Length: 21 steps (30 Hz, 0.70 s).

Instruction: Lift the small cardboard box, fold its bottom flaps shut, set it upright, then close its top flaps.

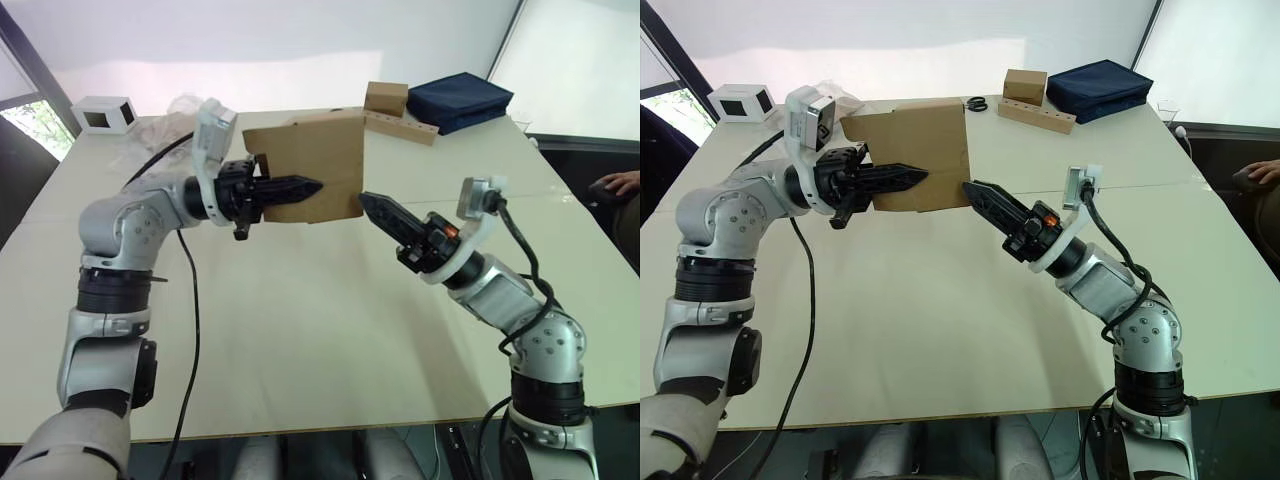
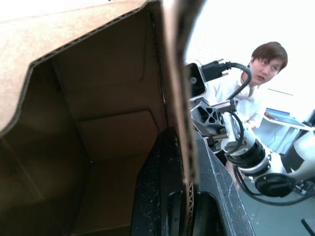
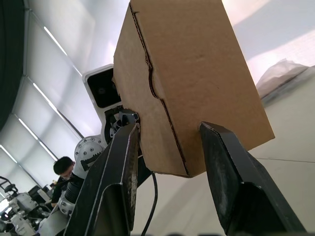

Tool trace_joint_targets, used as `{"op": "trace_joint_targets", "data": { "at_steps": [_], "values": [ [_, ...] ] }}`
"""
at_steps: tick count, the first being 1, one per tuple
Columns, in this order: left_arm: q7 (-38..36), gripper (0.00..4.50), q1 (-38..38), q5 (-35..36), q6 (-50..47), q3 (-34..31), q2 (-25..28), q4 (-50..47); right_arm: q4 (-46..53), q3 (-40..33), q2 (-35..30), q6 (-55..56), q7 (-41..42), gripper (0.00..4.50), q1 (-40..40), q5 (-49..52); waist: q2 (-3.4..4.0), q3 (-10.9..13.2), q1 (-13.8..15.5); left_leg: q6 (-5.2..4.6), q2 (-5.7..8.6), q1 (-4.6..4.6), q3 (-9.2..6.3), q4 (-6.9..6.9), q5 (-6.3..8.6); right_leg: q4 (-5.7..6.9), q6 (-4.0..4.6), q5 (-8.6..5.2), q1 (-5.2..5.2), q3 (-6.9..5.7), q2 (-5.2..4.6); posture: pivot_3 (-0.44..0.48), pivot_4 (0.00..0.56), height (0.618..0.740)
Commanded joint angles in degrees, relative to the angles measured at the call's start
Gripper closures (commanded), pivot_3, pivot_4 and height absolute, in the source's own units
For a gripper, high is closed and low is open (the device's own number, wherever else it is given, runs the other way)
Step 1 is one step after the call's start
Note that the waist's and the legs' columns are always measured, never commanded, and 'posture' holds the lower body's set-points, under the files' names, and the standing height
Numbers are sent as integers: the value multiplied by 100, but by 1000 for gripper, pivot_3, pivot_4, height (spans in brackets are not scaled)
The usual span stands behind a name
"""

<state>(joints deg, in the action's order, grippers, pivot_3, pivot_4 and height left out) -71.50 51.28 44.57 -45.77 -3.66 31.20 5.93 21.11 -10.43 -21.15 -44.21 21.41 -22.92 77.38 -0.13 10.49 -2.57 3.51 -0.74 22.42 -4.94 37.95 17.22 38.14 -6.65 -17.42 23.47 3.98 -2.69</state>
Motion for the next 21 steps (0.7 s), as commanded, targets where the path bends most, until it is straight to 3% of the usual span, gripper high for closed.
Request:
{"op": "trace_joint_targets", "data": {
  "at_steps": [1,10,13,16,21],
  "values": [
    [-98,4500,-4,157,-9,-124,93,-248,203,-179,-152,-8,89,2545,-41,196,0,0,0,0,0,0,0,0,0,0,0,0,0,0,0,0,150,740],
    [-179,4500,14,136,-23,-70,176,-248,52,-354,-375,-14,175,2545,-25,213,0,0,0,-3,0,0,0,0,1,0,0,0,0,0,0,0,150,740],
    [-198,4500,19,138,-36,-66,210,-243,43,-394,-392,13,178,3242,10,213,0,0,3,-3,0,0,0,0,1,0,0,0,0,0,0,0,150,740],
    [-215,4500,18,141,-58,-66,236,-246,36,-448,-392,66,187,4457,31,167,0,0,3,-3,0,0,0,0,1,0,0,0,0,0,0,0,150,740],
    [-248,4500,28,136,-91,-59,267,-242,-18,-485,-376,114,210,4457,-39,81,0,0,0,-3,0,0,0,0,1,0,0,0,0,0,0,0,150,740]
  ]
}}
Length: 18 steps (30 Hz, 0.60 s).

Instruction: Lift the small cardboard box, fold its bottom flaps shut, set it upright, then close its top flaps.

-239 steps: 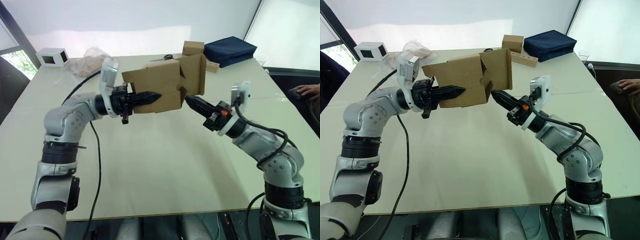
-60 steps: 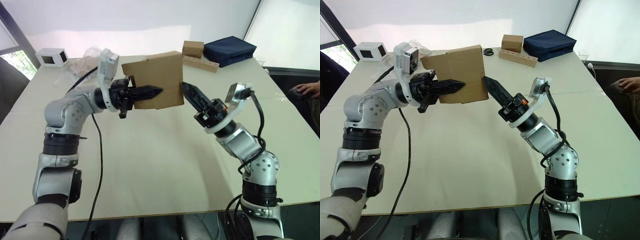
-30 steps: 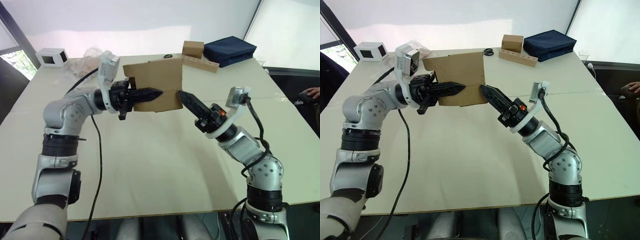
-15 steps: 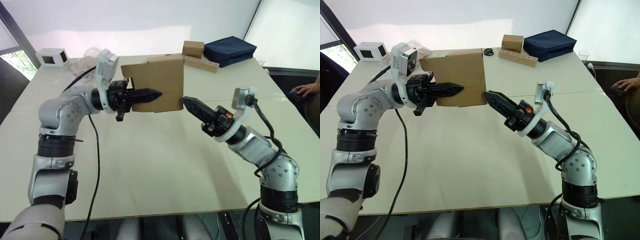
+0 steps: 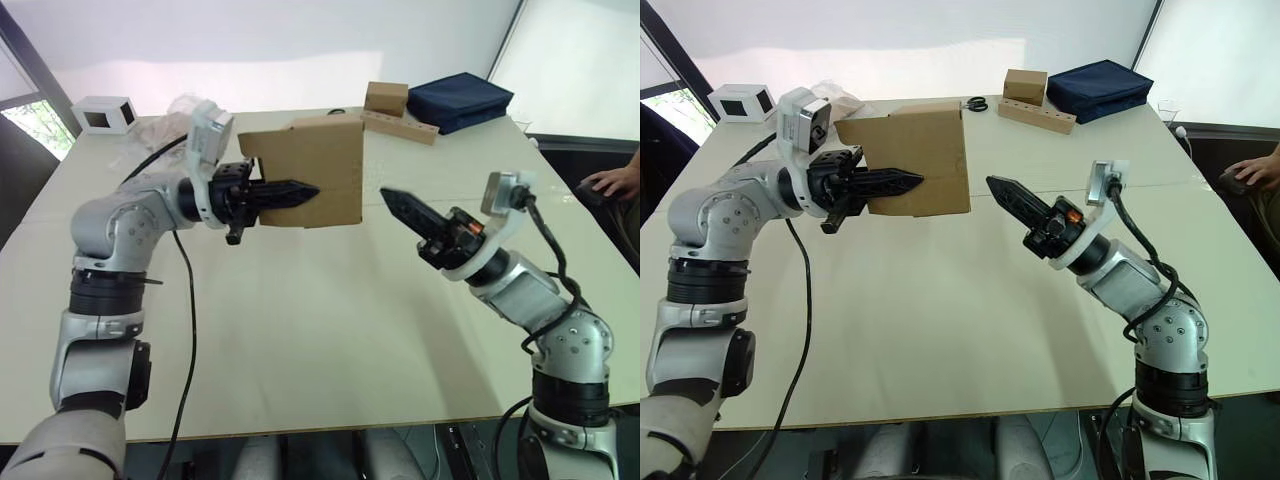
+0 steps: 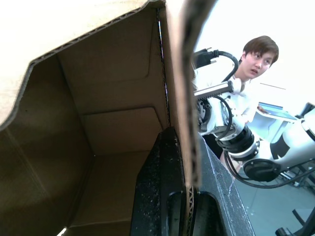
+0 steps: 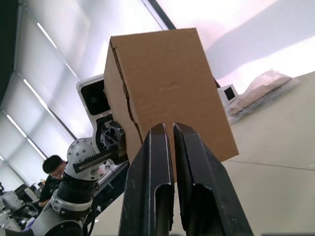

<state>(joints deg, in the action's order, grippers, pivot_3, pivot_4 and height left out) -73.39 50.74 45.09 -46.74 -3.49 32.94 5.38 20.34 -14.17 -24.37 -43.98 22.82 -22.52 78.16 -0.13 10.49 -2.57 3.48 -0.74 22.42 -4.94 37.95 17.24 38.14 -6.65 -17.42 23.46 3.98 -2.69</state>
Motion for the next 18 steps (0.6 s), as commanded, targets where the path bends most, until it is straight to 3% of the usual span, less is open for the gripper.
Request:
{"op": "trace_joint_targets", "data": {
  "at_steps": [1,18],
  "values": [
    [-62,4500,81,84,0,-75,96,-188,56,-107,-55,91,73,4457,-92,-4,0,0,0,0,0,0,0,0,0,0,0,0,0,0,0,0,150,740],
    [-33,4500,24,102,-67,-2,46,-304,311,531,187,14,139,4457,-194,-274,0,0,2,1,0,0,0,0,-1,0,0,0,0,0,0,0,150,740]
  ]
}}
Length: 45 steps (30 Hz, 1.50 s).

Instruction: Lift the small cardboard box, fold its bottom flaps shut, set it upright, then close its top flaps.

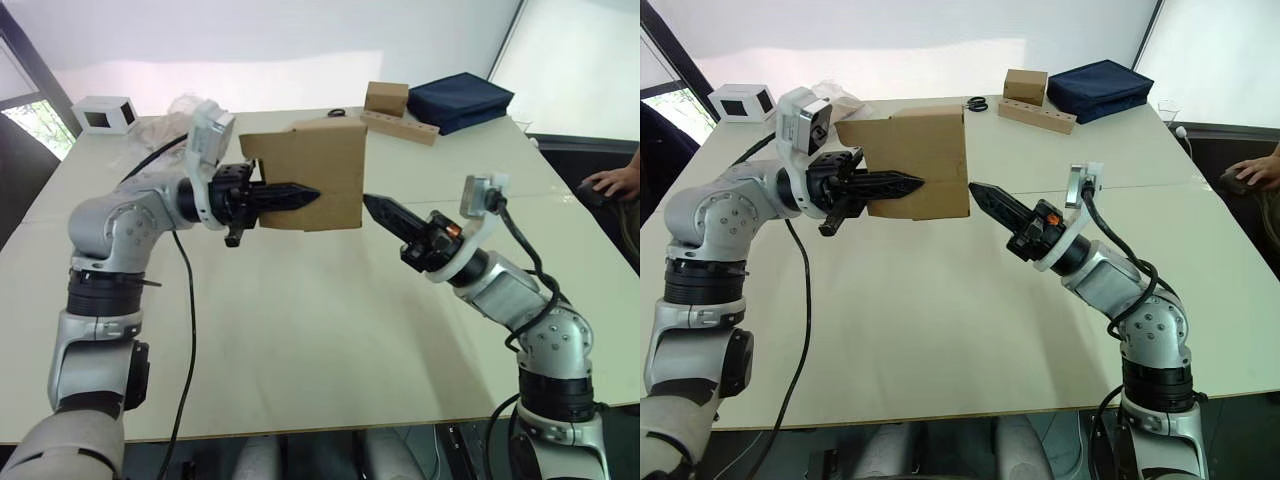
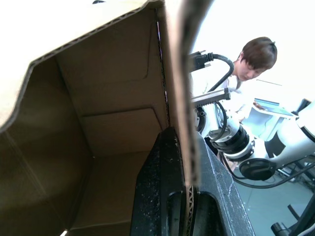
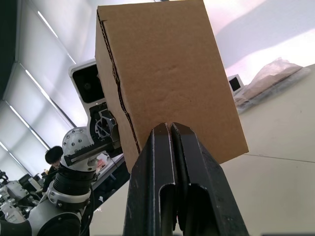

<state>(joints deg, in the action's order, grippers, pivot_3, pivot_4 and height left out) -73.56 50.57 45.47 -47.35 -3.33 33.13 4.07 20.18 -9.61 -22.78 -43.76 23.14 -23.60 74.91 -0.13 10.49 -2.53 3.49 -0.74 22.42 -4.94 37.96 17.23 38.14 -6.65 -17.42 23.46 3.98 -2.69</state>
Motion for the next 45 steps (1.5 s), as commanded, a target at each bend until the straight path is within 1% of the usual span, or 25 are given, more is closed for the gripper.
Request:
{"op": "trace_joint_targets", "data": {
  "at_steps": [1,5,10,15,18,21,23,25,28,29,32,37,40,45],
  "values": [
    [-16,4500,34,63,-8,-16,29,-175,342,77,23,-12,107,4457,-71,54,0,0,-3,0,0,0,0,0,0,0,0,0,0,0,0,0,150,740],
    [-5,4500,9,32,-6,21,27,-177,382,48,-7,-7,77,4457,-5,41,0,0,-1,0,0,0,0,0,0,0,0,0,0,0,0,0,150,740],
    [21,4500,-71,-133,82,131,104,-229,461,-175,-250,-61,27,4457,256,91,0,0,0,0,0,0,0,0,0,-1,0,0,-1,0,0,0,150,740],
    [102,4500,-209,-593,224,471,430,-627,595,-401,-955,-335,74,4457,797,-45,-1,0,5,-2,1,1,1,0,1,-3,0,0,-1,0,-1,0,150,740],
    [56,4500,-218,-943,416,704,724,-852,640,-516,-1333,-548,-122,4457,995,-12,-1,0,5,-4,0,1,0,0,2,-2,0,0,-1,0,0,0,150,740],
    [30,4500,-95,-1207,347,954,991,-953,630,-515,-1773,-838,-334,4457,1152,-186,-1,0,8,-6,0,0,0,0,3,-3,0,0,-2,1,1,0,150,740],
    [-138,4500,310,-1714,262,1507,1379,-1098,584,-547,-2427,-1394,-156,4457,1174,14,-2,4,14,-8,0,0,1,0,4,-3,0,0,-2,1,2,0,150,740],
    [-339,4500,624,-2007,266,1882,1619,-1212,670,-623,-2796,-1575,106,4457,1167,99,-9,14,34,-8,1,4,1,3,4,-2,0,0,-2,0,1,0,150,740],
    [-773,4500,1042,-2383,167,2518,1922,-1403,1131,-341,-3364,-1455,810,4457,1392,-559,-8,15,36,-14,2,3,1,4,8,-8,-1,-1,-7,0,1,0,150,740],
    [-868,4500,1175,-2469,105,2684,1948,-1468,1264,-273,-3493,-1432,968,4457,1495,-710,-7,15,36,-18,2,3,3,3,10,-11,-2,-1,-6,0,2,0,150,740],
    [-1124,4500,1455,-2710,123,3043,1957,-1605,1450,-255,-3501,-1374,1146,4457,1602,-737,-10,17,32,-24,1,0,2,3,13,-11,-3,-2,-9,0,6,0,150,740],
    [-1562,4500,1649,-3196,322,3602,2001,-1689,1694,-74,-3306,-1290,1100,4457,1667,-946,-13,18,19,-24,0,1,1,8,13,-7,-3,-2,-8,1,8,0,150,740],
    [-1612,4500,1691,-3578,379,3918,1926,-1646,1888,-2,-3222,-1273,1023,4457,1835,-1044,-14,19,23,-24,0,2,2,8,13,-9,-2,-2,-8,1,7,0,150,740],
    [-1520,4500,1803,-4285,386,4454,1624,-1515,2047,30,-3189,-1274,971,4457,1933,-1119,-16,20,68,-24,1,3,2,16,13,-7,-3,-2,-11,1,5,0,150,740]
  ]
}}
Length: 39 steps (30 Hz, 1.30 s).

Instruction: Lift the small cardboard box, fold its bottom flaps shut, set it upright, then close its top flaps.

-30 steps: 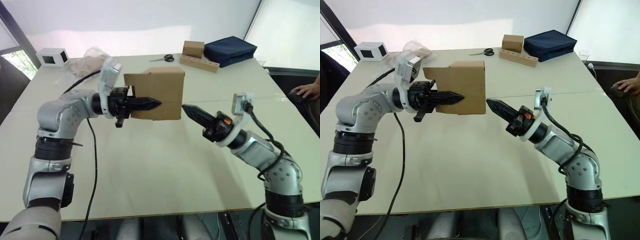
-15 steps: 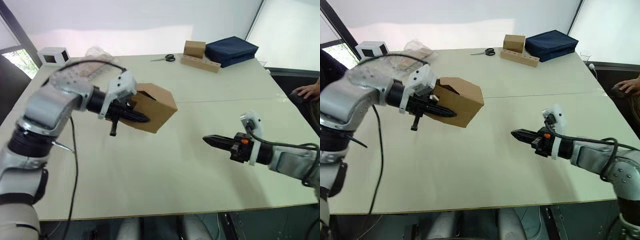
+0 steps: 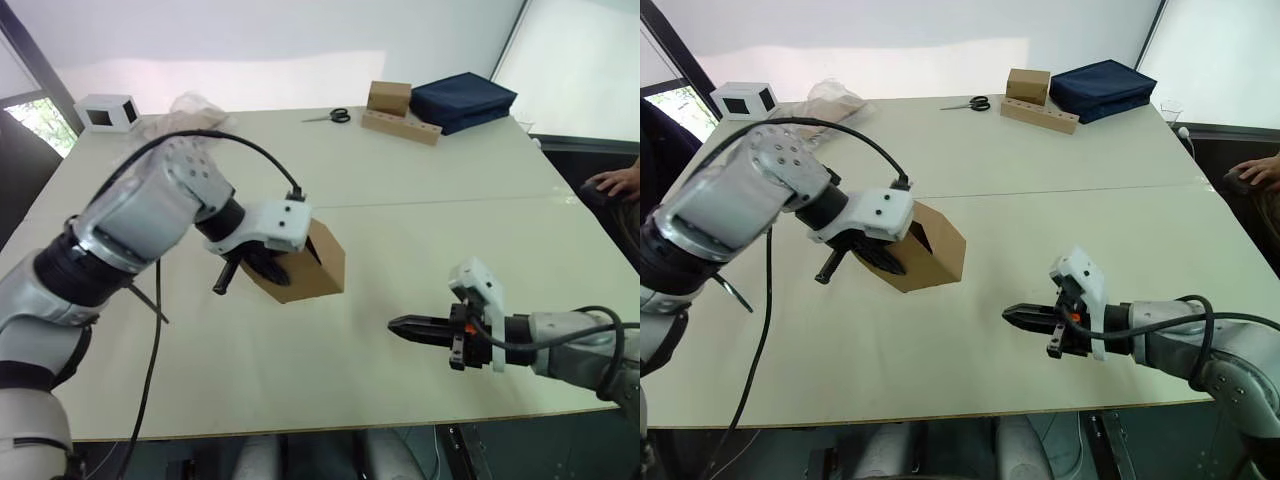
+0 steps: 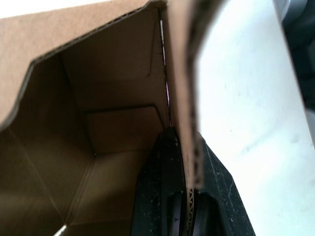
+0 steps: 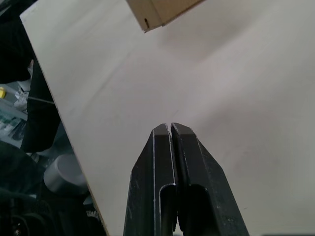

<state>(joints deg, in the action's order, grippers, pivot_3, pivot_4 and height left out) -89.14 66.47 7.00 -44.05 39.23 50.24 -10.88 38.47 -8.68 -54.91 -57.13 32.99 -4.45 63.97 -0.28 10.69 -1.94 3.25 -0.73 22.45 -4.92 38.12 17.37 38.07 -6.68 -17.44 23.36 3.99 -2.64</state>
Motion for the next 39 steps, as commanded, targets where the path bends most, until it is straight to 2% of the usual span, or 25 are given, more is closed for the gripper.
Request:
{"op": "trace_joint_targets", "data": {
  "at_steps": [1,10,13,17,25,35,39],
  "values": [
    [80,4500,213,-606,44,327,-156,-8,226,-61,23,66,-14,4457,27,-46,0,0,10,0,0,0,0,0,0,0,0,0,0,0,0,0,150,740],
    [-14,4500,522,-1480,-373,969,-663,290,168,167,173,186,-23,4457,77,-389,-2,1,42,-1,0,0,0,0,1,1,0,0,1,0,1,0,150,740],
    [-258,4500,764,-1464,-945,1103,-805,271,70,320,304,260,11,4457,30,-617,-2,1,80,-1,0,0,0,0,1,2,0,0,1,0,2,0,150,740],
    [-336,4500,1069,-1003,-1686,1287,-823,85,-22,428,460,344,30,4457,-6,-826,-2,1,82,-1,0,0,0,1,1,3,0,0,1,0,1,0,150,740],
    [-319,4500,1094,-754,-2108,1441,-664,-686,20,474,666,343,34,4457,11,-997,-2,1,84,-1,0,-1,-3,1,0,5,0,0,1,0,1,0,150,740],
    [248,4500,1038,-546,-2685,1727,-807,-970,99,397,743,373,-52,4457,255,-1157,-2,1,95,0,0,-2,-3,4,0,7,0,0,0,0,0,0,150,740],
    [416,3343,1142,-372,-2829,1709,-909,-854,5,442,800,394,-60,4500,160,-1248,-2,1,100,0,0,-2,-3,5,0,9,0,0,0,0,0,0,150,740]
  ]
}}
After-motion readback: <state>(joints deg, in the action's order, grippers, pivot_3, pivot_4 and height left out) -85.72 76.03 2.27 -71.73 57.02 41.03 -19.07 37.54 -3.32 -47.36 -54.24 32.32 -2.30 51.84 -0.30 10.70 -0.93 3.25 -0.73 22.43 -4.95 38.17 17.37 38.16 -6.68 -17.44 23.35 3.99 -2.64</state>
